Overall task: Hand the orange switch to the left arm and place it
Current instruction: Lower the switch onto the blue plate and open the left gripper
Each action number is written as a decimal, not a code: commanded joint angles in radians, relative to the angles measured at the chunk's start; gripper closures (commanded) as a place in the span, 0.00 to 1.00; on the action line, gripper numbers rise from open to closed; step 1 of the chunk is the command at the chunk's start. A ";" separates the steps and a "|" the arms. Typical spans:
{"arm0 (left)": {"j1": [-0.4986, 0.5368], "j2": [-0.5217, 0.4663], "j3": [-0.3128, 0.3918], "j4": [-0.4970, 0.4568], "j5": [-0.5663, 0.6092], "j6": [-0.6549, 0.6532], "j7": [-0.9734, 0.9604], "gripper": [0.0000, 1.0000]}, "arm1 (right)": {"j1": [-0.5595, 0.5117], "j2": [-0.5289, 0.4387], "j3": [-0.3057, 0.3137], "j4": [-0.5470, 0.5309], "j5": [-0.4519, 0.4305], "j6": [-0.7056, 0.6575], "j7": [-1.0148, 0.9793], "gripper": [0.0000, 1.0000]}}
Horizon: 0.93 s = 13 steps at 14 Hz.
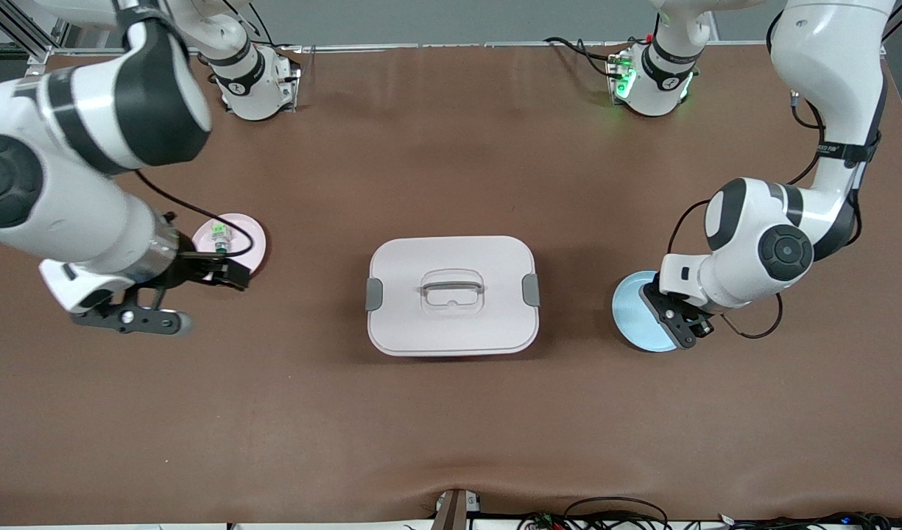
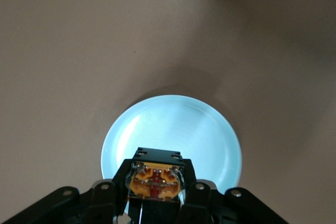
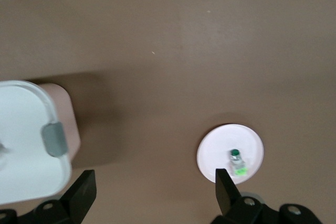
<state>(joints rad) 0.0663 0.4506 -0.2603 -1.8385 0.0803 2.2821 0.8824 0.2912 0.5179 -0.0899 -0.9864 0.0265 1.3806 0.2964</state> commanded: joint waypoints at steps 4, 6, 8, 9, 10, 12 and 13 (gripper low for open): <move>0.041 0.026 -0.008 -0.077 0.018 0.114 0.226 1.00 | -0.179 -0.050 0.019 -0.008 -0.017 -0.127 -0.181 0.00; 0.043 0.031 -0.008 -0.119 0.018 0.155 0.277 1.00 | -0.217 -0.050 0.019 -0.008 -0.017 -0.167 -0.216 0.00; 0.044 0.034 -0.008 -0.133 0.018 0.168 0.318 1.00 | -0.250 -0.044 0.021 -0.009 -0.017 -0.187 -0.247 0.00; 0.044 0.043 -0.008 -0.134 0.018 0.171 0.351 1.00 | -0.257 -0.044 0.021 -0.021 -0.017 -0.187 -0.258 0.00; 0.049 0.051 -0.008 -0.136 0.018 0.186 0.389 1.00 | -0.268 -0.044 0.021 -0.032 -0.007 -0.187 -0.261 0.00; 0.066 0.072 -0.010 -0.140 0.018 0.226 0.476 1.00 | -0.276 -0.047 0.021 -0.041 -0.017 -0.195 -0.263 0.00; 0.072 0.083 -0.010 -0.145 0.018 0.235 0.496 1.00 | -0.276 -0.048 0.019 -0.040 -0.023 -0.196 -0.252 0.00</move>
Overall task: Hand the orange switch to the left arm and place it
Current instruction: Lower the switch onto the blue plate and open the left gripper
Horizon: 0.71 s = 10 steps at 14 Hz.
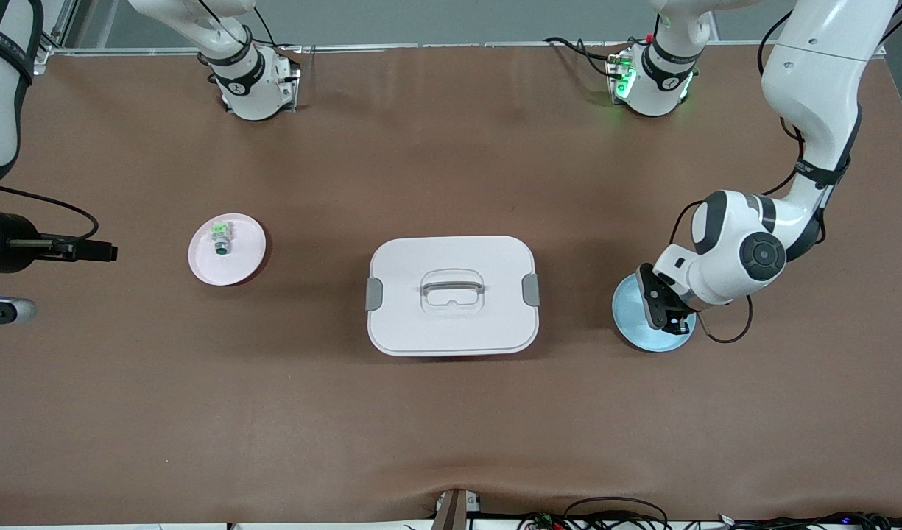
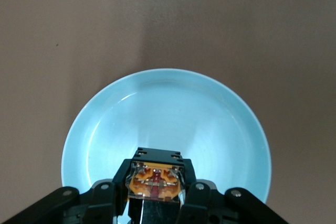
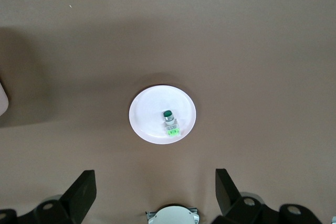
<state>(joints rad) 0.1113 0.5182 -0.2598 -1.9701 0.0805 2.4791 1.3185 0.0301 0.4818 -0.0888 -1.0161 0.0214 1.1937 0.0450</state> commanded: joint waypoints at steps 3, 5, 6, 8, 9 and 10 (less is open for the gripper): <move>0.027 0.017 -0.010 -0.049 0.016 0.082 0.054 0.99 | -0.015 -0.020 0.015 -0.004 -0.041 -0.025 0.001 0.00; 0.034 0.016 -0.010 -0.079 0.015 0.130 0.045 0.87 | -0.015 -0.045 0.015 -0.001 -0.043 -0.043 0.003 0.00; 0.033 0.016 -0.012 -0.079 0.009 0.132 0.042 0.59 | -0.015 -0.066 0.014 0.001 -0.049 -0.043 0.003 0.00; 0.034 0.010 -0.013 -0.078 0.010 0.147 0.057 0.00 | -0.013 -0.112 0.015 0.002 -0.061 -0.045 0.001 0.00; 0.033 0.002 -0.018 -0.078 0.009 0.150 0.045 0.00 | -0.013 -0.118 0.018 0.002 -0.058 -0.045 0.003 0.00; 0.033 0.000 -0.021 -0.073 0.007 0.150 0.042 0.00 | -0.013 -0.129 0.017 0.002 -0.054 -0.045 0.004 0.00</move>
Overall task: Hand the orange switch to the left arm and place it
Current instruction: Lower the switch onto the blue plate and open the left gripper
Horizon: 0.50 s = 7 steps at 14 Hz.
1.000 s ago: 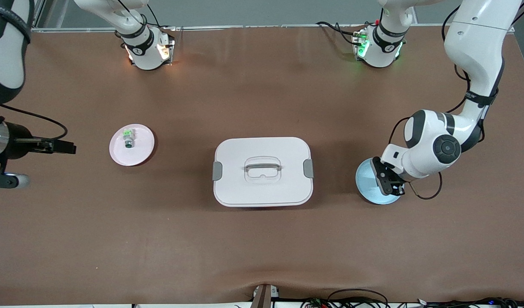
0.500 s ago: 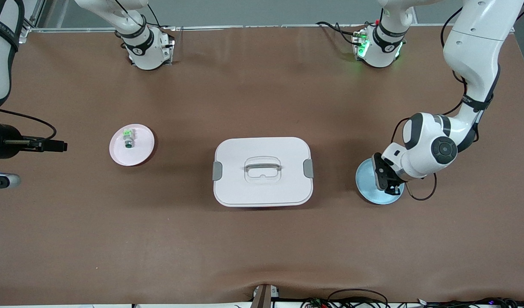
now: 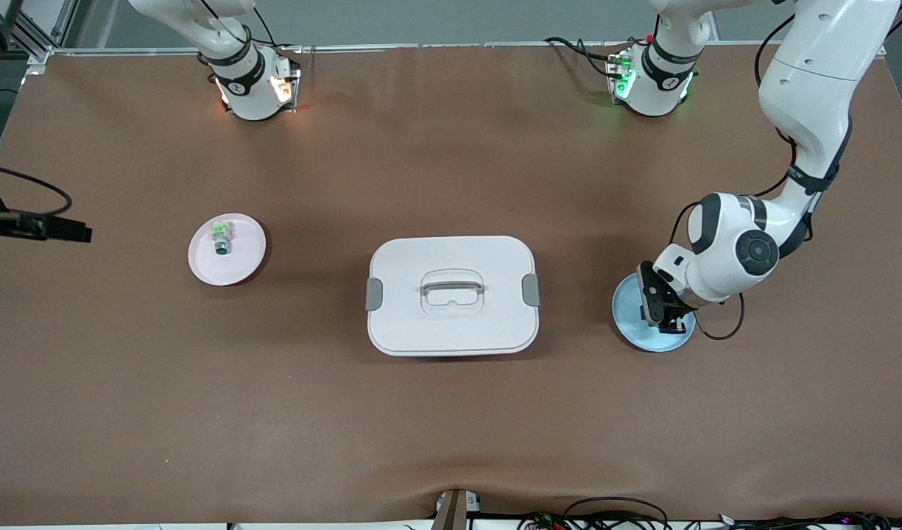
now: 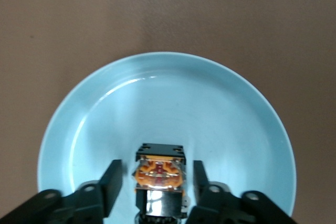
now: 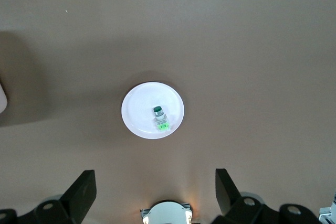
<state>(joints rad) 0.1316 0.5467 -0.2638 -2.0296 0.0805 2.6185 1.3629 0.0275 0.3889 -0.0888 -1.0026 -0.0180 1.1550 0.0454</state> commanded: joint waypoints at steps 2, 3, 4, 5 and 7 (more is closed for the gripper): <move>0.013 -0.047 -0.017 -0.001 0.002 0.009 -0.043 0.00 | -0.018 -0.059 0.020 -0.013 -0.002 -0.005 0.002 0.00; 0.013 -0.062 -0.017 0.000 0.004 0.008 -0.073 0.00 | -0.018 -0.064 0.020 -0.013 -0.002 -0.005 0.002 0.00; 0.011 -0.076 -0.017 0.005 0.004 0.006 -0.103 0.00 | -0.018 -0.076 0.020 -0.017 0.000 -0.002 0.002 0.00; 0.010 -0.097 -0.018 0.005 0.002 0.006 -0.135 0.00 | -0.017 -0.081 0.020 -0.020 0.000 -0.001 0.004 0.00; 0.009 -0.126 -0.018 0.008 0.002 0.005 -0.236 0.00 | -0.020 -0.096 0.023 -0.028 0.000 -0.003 0.002 0.00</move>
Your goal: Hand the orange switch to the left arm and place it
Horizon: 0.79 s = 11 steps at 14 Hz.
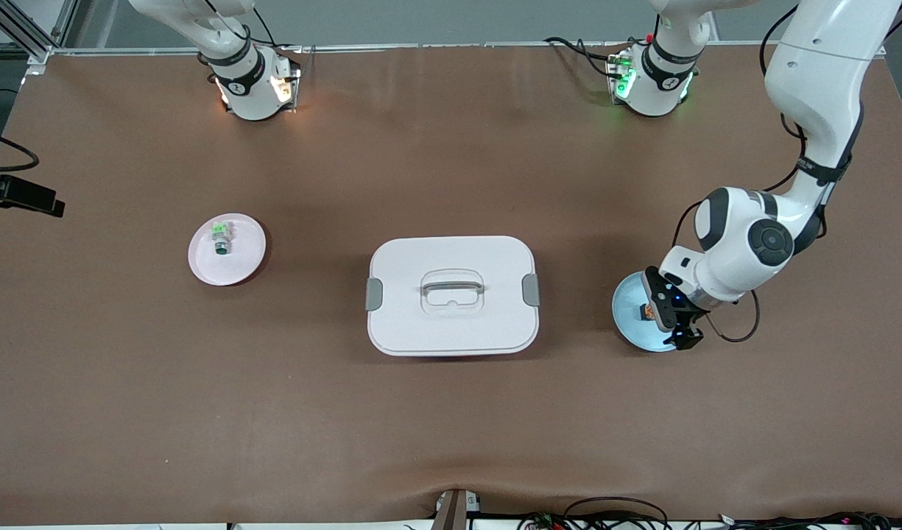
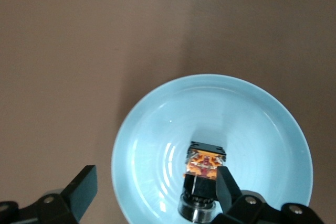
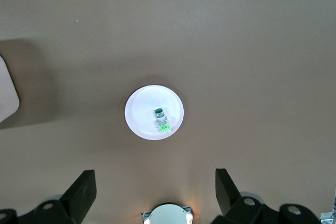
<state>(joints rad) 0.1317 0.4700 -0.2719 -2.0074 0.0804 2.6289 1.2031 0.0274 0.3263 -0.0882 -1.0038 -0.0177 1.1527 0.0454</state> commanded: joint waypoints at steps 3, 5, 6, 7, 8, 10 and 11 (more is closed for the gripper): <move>0.011 -0.096 -0.010 0.014 0.001 -0.062 -0.227 0.00 | -0.020 -0.068 0.024 -0.083 0.001 0.010 0.002 0.00; 0.009 -0.125 -0.027 0.071 0.001 -0.177 -0.377 0.00 | -0.020 -0.125 0.024 -0.177 0.001 0.047 0.002 0.00; 0.009 -0.137 -0.039 0.105 0.001 -0.241 -0.451 0.00 | -0.020 -0.163 0.024 -0.241 0.001 0.086 0.002 0.00; 0.009 -0.148 -0.043 0.142 0.001 -0.303 -0.500 0.00 | -0.020 -0.202 0.024 -0.304 0.001 0.122 0.001 0.00; 0.012 -0.154 -0.043 0.188 0.001 -0.375 -0.529 0.00 | -0.020 -0.232 0.024 -0.353 0.001 0.152 0.001 0.00; 0.016 -0.153 -0.040 0.304 -0.001 -0.524 -0.554 0.00 | -0.026 -0.272 0.025 -0.418 0.001 0.182 0.001 0.00; 0.016 -0.156 -0.040 0.343 -0.001 -0.588 -0.607 0.00 | -0.036 -0.282 0.028 -0.433 0.002 0.186 0.001 0.00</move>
<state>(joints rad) 0.1349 0.3106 -0.3048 -1.7586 0.0799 2.1632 0.6564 0.0253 0.1253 -0.0855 -1.3247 -0.0174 1.2982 0.0454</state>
